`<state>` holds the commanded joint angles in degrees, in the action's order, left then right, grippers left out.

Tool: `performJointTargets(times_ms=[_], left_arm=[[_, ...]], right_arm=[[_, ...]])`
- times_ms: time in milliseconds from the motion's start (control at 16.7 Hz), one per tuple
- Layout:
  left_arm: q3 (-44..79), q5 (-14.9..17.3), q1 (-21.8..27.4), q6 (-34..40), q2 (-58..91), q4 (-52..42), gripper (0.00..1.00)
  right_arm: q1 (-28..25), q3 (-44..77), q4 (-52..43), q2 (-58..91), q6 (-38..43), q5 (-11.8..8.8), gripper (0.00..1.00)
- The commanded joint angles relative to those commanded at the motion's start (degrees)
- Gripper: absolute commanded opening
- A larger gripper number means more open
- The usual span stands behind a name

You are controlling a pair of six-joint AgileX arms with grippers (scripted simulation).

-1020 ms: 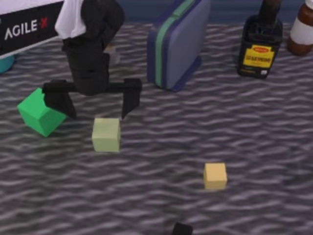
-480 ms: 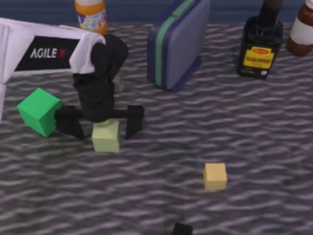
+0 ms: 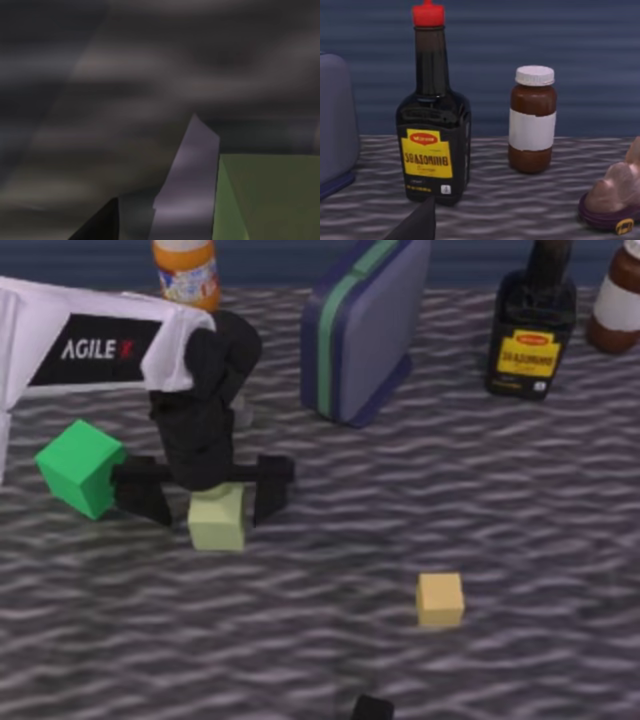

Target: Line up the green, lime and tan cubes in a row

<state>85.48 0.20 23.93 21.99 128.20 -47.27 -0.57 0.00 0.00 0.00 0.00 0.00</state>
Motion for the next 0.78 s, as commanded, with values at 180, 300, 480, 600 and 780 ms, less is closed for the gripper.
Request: performJointTargets(times_ms=[180, 300, 480, 600, 780], left_arm=[[0.0, 0.0, 0.0, 0.0, 0.0, 0.0, 0.47], [0.0, 0.0, 0.0, 0.0, 0.0, 0.0, 0.32], [0.0, 0.0, 0.0, 0.0, 0.0, 0.0, 0.10], [0.0, 0.0, 0.0, 0.0, 0.0, 0.0, 0.00], [0.0, 0.0, 0.0, 0.0, 0.0, 0.0, 0.00]], right_arm=[[0.0, 0.0, 0.0, 0.0, 0.0, 0.0, 1.00], [0.0, 0.0, 0.0, 0.0, 0.0, 0.0, 1.00], [0.0, 0.0, 0.0, 0.0, 0.0, 0.0, 1.00], [0.0, 0.0, 0.0, 0.0, 0.0, 0.0, 1.00], [0.0, 0.0, 0.0, 0.0, 0.0, 0.0, 1.00]])
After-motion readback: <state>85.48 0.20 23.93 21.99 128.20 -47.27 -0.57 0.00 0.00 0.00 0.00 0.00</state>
